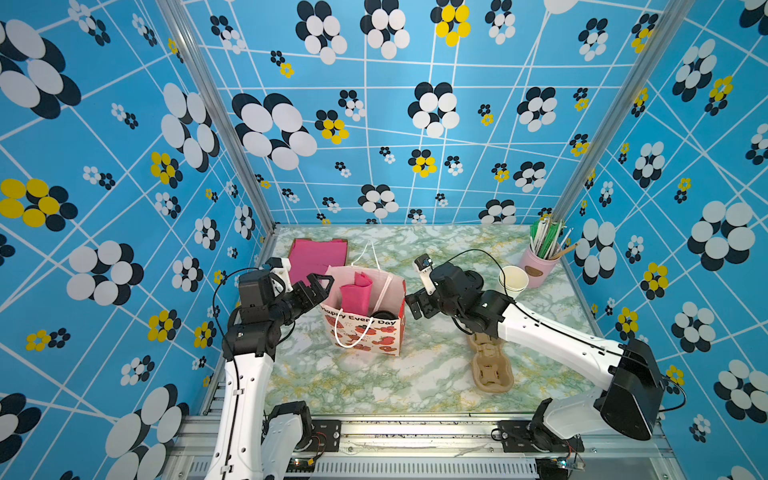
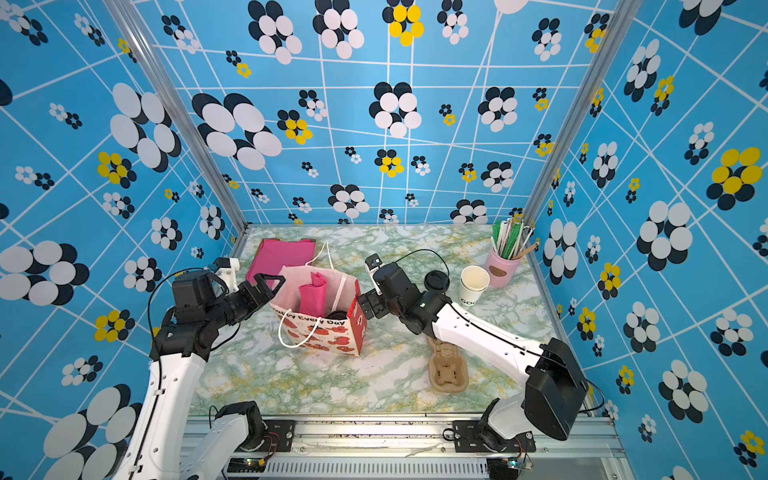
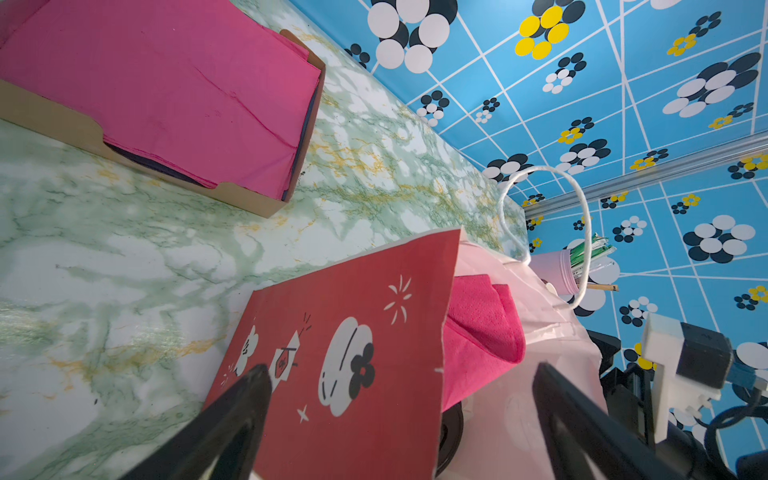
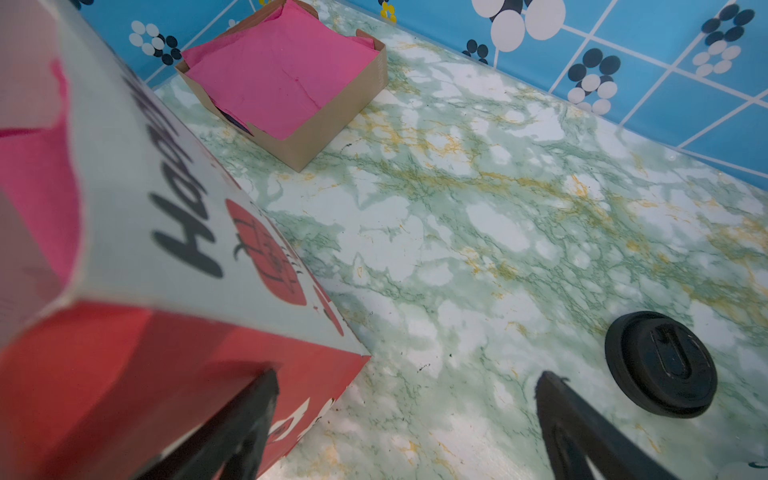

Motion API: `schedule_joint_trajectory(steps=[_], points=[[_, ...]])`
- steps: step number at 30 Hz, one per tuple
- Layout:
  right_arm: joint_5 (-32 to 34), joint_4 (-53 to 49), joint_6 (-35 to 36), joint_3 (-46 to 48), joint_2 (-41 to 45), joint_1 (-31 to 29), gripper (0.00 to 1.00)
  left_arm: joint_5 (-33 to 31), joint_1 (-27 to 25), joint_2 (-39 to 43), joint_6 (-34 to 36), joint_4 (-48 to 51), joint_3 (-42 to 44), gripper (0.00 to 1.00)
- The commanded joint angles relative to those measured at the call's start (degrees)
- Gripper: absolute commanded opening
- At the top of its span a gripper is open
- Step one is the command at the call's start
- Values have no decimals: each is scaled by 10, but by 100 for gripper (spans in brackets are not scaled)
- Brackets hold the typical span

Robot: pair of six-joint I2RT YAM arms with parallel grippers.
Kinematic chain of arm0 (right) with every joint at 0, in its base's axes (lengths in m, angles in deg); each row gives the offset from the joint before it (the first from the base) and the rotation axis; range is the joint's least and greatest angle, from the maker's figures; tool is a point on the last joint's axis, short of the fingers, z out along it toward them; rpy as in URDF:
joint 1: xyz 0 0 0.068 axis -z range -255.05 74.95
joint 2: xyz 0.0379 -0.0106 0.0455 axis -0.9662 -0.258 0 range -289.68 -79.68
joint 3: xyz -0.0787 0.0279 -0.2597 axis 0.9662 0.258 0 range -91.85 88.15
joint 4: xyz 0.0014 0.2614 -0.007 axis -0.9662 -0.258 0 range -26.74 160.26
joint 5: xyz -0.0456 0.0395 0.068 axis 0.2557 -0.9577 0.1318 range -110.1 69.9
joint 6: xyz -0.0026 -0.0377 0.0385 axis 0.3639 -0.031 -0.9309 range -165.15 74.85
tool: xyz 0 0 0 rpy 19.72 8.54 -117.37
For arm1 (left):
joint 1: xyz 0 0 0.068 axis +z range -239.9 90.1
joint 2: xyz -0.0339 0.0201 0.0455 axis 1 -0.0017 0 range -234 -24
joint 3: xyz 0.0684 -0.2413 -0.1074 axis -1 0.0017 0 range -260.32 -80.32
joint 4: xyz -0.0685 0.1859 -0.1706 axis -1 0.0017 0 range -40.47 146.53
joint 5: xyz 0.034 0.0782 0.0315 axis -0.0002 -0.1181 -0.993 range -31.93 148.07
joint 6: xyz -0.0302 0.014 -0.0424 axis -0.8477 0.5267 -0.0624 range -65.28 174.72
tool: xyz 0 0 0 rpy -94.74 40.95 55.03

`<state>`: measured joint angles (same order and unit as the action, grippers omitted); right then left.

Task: Pack the takeout coffee

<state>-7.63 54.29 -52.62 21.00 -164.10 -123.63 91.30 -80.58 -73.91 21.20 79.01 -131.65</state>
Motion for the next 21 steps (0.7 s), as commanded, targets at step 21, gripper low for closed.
schedule_joint_trajectory(steps=[21], points=[[6, -15, 18, -38, 5, 34, 99, -55, 5, 21, 3, 6, 4, 99]])
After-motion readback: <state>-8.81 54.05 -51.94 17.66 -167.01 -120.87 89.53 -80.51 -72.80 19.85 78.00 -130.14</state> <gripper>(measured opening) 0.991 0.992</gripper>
